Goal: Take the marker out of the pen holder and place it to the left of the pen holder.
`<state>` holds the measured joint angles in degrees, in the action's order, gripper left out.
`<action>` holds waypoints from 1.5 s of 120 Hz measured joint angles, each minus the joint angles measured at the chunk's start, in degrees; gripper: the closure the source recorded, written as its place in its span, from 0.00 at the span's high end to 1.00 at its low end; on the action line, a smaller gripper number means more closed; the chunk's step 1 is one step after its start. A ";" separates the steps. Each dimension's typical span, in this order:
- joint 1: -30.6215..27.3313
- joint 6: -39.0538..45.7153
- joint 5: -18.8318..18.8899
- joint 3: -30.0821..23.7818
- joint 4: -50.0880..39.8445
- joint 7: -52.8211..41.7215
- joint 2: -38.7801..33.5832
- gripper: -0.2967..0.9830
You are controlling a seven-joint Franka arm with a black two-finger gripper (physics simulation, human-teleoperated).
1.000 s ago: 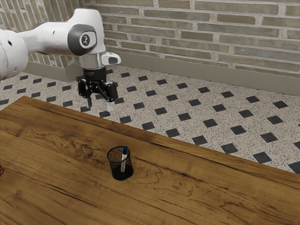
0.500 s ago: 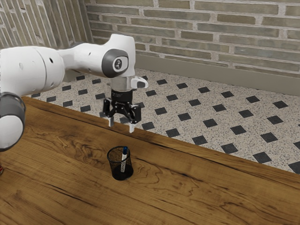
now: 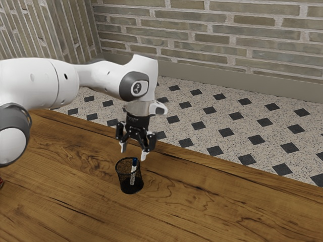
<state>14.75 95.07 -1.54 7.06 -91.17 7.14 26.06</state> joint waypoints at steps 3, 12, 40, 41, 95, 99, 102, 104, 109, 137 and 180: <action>0.10 -0.14 0.02 -0.03 -0.06 0.09 -0.01 0.67; 0.22 -0.64 0.29 -0.28 -0.14 0.35 -0.02 0.63; 0.19 -2.94 1.57 -0.89 -0.10 0.92 -0.10 0.53; 0.17 -2.99 1.60 -0.89 -0.08 0.93 -0.09 0.52; -0.05 -7.62 2.03 -0.91 0.15 1.61 -0.14 0.25; -0.11 -7.84 2.03 -0.91 0.12 1.65 -0.13 0.24; -0.16 -7.98 2.05 -0.91 0.11 1.68 -0.13 0.23; -0.19 -8.07 2.06 -0.91 0.11 1.69 -0.15 0.23; -0.26 -8.26 2.09 -0.87 0.14 1.72 -0.26 0.22; -0.42 -9.99 2.37 -0.85 0.17 1.83 -6.60 0.19; -11.36 -10.72 0.85 -0.46 9.51 1.97 -1.80 0.18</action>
<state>3.39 84.35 -0.69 6.60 -81.66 9.11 24.26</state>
